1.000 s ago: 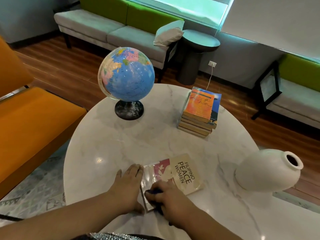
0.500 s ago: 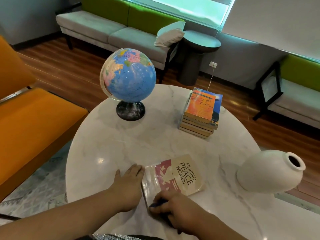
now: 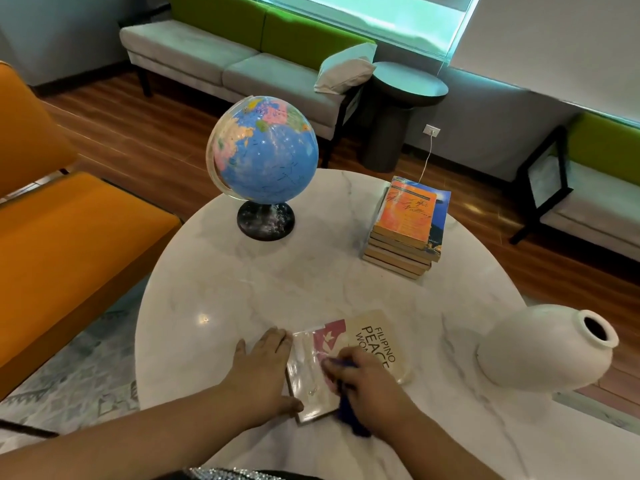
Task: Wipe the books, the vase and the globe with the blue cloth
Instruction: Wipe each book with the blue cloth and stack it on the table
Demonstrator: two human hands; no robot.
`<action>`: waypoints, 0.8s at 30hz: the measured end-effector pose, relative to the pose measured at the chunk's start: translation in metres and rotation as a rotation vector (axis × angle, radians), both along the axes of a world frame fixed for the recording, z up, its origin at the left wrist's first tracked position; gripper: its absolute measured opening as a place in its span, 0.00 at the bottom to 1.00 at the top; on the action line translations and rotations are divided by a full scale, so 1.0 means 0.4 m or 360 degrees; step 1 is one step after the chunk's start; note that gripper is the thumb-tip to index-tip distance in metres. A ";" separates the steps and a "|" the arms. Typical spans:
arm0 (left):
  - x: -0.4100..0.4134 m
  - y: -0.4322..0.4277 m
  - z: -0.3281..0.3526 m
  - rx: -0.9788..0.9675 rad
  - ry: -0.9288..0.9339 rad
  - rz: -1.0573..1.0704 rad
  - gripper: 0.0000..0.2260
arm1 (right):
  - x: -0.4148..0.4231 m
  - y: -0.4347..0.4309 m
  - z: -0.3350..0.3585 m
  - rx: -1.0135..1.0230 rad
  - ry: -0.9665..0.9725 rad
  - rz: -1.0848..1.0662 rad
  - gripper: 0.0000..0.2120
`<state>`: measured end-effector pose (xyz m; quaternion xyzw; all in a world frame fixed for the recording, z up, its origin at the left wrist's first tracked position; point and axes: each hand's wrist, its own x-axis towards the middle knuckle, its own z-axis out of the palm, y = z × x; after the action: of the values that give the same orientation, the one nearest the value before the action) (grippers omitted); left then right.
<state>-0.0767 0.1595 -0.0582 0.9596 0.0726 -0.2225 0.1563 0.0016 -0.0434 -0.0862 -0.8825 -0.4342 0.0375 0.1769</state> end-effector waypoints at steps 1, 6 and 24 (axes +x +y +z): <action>-0.001 0.001 0.001 -0.0007 -0.0005 0.0005 0.49 | 0.028 -0.003 0.006 -0.0061 -0.0042 -0.0185 0.10; -0.005 0.007 -0.008 0.0006 -0.0036 0.0017 0.50 | 0.012 0.053 0.011 -0.0221 0.0245 -0.0157 0.19; -0.005 0.011 -0.011 -0.0008 -0.0051 0.0034 0.51 | 0.084 0.055 0.025 -0.0185 0.0066 0.0072 0.12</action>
<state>-0.0789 0.1637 -0.0626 0.9618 0.0797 -0.2058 0.1621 0.0351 -0.0215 -0.0761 -0.8802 -0.4474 0.0850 0.1333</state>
